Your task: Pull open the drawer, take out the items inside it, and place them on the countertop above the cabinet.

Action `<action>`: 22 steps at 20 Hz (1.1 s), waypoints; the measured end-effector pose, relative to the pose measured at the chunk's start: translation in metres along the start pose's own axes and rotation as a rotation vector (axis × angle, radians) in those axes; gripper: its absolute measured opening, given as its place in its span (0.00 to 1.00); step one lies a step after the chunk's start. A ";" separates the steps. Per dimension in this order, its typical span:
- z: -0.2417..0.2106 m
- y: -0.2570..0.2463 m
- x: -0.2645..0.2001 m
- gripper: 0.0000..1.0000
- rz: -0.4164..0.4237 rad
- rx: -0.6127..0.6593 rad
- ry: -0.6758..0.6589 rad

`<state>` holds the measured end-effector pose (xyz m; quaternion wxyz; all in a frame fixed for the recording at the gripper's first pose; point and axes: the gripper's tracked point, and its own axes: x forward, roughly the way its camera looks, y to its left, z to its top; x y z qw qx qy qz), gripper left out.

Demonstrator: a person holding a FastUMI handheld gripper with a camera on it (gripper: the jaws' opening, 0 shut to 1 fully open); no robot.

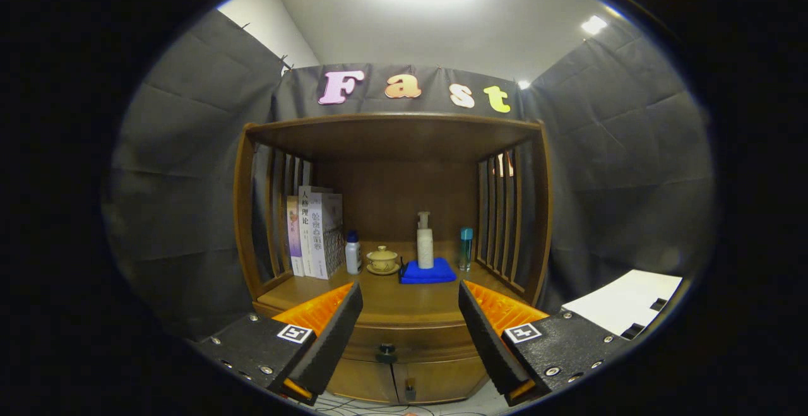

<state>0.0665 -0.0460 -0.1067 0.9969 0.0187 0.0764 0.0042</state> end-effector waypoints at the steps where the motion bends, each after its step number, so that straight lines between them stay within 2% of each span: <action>1: -0.012 0.002 0.004 0.95 0.006 0.018 0.015; 7: -0.083 0.013 0.018 0.94 -0.007 0.069 0.100; 18: -0.163 0.003 0.048 0.94 -0.076 0.003 0.163; 22: -0.185 0.001 0.059 0.94 -0.072 0.017 0.197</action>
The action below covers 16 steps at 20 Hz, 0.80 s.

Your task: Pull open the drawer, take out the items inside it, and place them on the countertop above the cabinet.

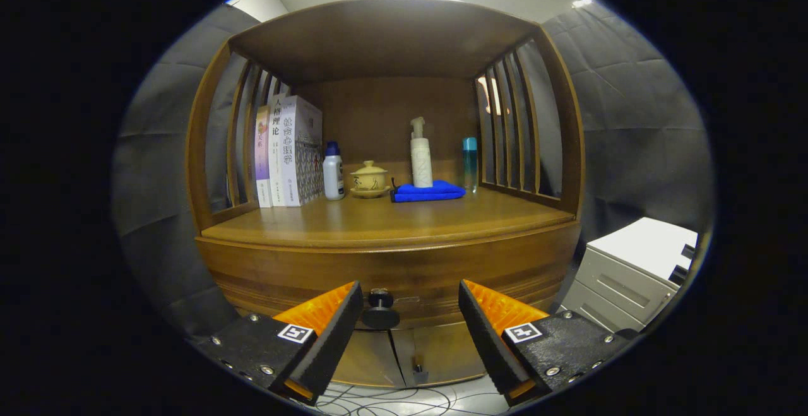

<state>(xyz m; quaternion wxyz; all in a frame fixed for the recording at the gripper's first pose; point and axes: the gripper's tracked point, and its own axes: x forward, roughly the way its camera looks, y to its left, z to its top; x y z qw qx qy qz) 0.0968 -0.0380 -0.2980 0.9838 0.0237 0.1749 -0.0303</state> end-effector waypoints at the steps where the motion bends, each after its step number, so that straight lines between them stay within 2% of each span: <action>1: -0.005 0.003 0.005 0.94 0.009 0.008 0.008; 5: -0.033 0.026 0.028 0.94 0.067 0.014 0.066; 9: -0.051 0.036 0.041 0.91 0.068 -0.007 0.088; 11: -0.057 0.037 0.046 0.85 0.077 -0.003 0.103; 13: -0.062 0.033 0.048 0.76 0.068 0.008 0.106; 16: -0.061 0.036 0.054 0.51 0.086 0.015 0.084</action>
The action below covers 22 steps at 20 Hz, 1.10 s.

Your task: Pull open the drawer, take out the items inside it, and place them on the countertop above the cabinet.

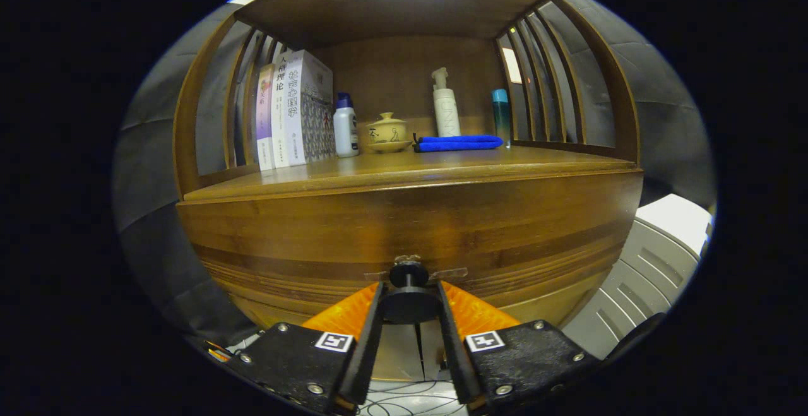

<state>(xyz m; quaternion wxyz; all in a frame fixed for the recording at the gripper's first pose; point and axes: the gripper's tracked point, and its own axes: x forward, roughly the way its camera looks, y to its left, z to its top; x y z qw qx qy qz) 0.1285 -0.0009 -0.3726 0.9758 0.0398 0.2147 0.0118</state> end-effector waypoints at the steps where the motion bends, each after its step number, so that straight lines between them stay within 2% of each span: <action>1: 0.000 0.000 -0.002 0.50 -0.002 -0.005 -0.005; 4: -0.002 -0.001 -0.002 0.46 -0.011 -0.035 -0.015; 9: -0.004 -0.002 -0.002 0.30 0.000 -0.069 -0.040; 15: -0.007 -0.002 -0.006 0.29 0.006 -0.093 -0.019; 22: -0.015 -0.008 -0.046 0.29 0.005 -0.082 -0.011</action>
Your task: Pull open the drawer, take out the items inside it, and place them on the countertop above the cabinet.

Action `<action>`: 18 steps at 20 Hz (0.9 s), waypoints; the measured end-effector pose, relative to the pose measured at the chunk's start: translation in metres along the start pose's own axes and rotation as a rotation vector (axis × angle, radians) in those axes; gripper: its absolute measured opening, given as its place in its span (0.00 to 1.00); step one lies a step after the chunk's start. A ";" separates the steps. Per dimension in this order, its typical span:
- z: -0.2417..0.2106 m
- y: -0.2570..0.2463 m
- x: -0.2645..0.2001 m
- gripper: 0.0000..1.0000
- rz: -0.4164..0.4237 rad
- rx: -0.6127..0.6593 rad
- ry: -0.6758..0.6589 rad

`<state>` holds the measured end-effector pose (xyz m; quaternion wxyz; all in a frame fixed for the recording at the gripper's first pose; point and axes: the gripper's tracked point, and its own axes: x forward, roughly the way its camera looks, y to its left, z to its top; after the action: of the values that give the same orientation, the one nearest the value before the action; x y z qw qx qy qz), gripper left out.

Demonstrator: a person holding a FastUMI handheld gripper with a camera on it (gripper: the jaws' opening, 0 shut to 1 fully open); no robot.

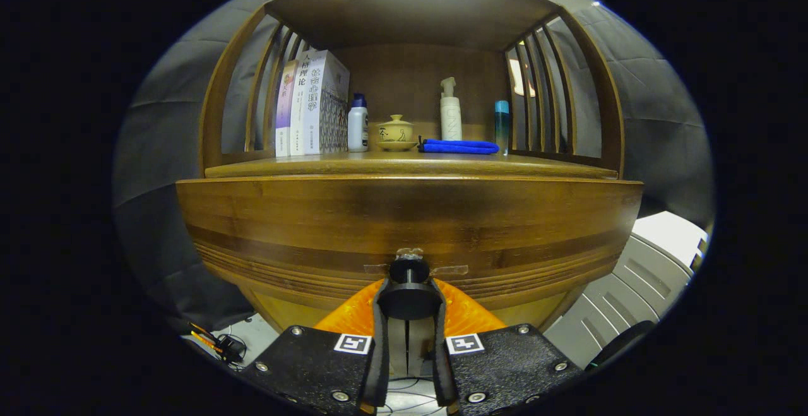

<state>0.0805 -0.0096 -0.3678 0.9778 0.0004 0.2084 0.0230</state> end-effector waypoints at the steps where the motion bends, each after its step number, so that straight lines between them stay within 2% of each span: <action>1: 0.000 0.000 -0.006 0.29 0.000 -0.002 0.003; 18: -0.033 0.004 -0.123 0.29 -0.010 0.029 0.068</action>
<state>-0.0450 -0.0117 -0.3474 0.9701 0.0126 0.2420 0.0150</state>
